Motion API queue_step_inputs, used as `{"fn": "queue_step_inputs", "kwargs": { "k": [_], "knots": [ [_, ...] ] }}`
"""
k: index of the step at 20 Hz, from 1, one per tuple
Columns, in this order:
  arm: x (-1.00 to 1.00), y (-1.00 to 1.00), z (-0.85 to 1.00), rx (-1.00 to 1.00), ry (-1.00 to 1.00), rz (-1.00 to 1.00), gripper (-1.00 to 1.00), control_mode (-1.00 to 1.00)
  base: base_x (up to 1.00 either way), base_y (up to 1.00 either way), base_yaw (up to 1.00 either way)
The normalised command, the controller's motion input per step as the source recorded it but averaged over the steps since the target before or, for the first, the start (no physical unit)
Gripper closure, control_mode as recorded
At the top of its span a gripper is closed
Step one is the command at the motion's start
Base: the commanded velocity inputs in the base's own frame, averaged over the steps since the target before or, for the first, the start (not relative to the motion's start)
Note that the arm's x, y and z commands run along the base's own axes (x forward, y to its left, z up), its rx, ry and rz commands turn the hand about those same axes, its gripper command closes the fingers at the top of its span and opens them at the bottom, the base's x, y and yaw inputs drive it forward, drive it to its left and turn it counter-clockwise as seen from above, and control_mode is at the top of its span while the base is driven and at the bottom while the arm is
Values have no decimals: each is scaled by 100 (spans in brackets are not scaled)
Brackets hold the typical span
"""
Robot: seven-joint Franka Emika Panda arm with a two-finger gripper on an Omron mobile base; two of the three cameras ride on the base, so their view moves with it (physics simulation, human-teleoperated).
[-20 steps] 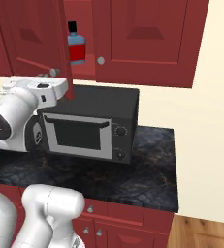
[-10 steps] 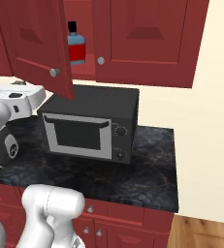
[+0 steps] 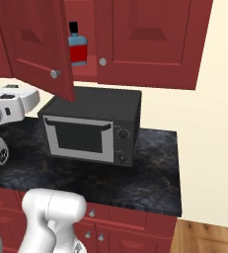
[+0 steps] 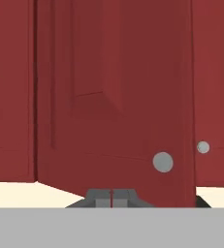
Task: Get the candle and the liquor from the cabinet and move them to the dining counter.
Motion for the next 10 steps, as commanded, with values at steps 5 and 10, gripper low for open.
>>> {"fn": "queue_step_inputs", "kwargs": {
  "k": [5, 10],
  "knots": [
    [10, -89, 0, 13, -3, 32, 100, -100, 0, 0, 0],
    [1, -72, 0, 5, -9, 30, 100, -100, 0, 0, 0]
  ]
}}
